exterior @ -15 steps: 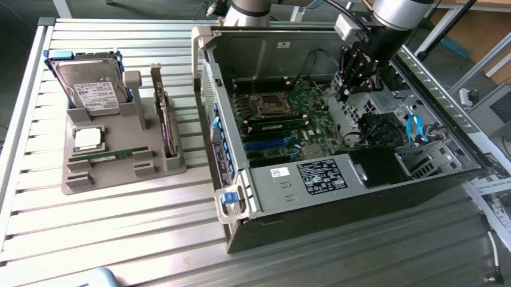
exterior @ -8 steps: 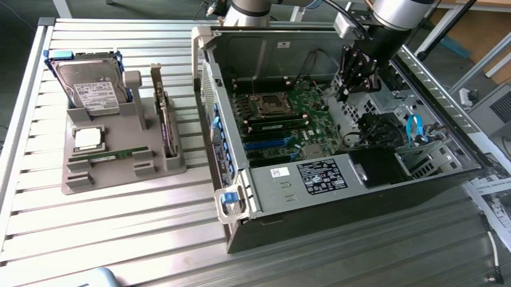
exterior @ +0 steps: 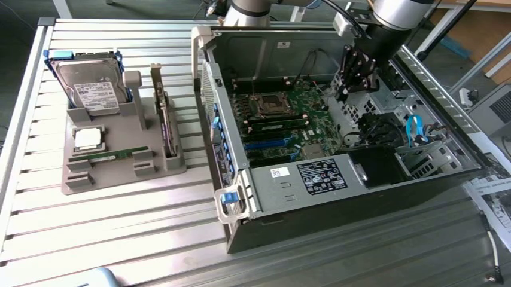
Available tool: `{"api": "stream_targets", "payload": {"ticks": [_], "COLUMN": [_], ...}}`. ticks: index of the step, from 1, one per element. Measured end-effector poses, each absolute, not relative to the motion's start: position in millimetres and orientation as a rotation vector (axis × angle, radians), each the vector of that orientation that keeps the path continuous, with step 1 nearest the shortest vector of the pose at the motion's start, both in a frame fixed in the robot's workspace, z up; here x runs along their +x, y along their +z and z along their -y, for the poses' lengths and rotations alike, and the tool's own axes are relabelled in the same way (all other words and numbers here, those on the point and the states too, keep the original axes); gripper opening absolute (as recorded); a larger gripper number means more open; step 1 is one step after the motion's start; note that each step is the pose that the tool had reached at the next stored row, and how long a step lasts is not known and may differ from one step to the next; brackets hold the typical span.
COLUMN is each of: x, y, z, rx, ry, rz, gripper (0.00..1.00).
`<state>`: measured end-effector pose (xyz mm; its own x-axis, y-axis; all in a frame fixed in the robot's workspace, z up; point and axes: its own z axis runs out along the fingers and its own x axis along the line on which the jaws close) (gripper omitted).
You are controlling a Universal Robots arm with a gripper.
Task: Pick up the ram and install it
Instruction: 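Press down the ram until it locks into place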
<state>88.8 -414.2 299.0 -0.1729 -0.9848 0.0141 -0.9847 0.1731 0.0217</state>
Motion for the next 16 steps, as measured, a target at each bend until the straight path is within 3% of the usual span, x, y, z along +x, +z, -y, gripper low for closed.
{"api": "stream_targets", "payload": {"ticks": [16], "x": [88.8], "y": [298.9], "z": [414.2], "rx": [1.873], "ry": [-0.014], "rz": [2.492], "gripper": [0.11]}}
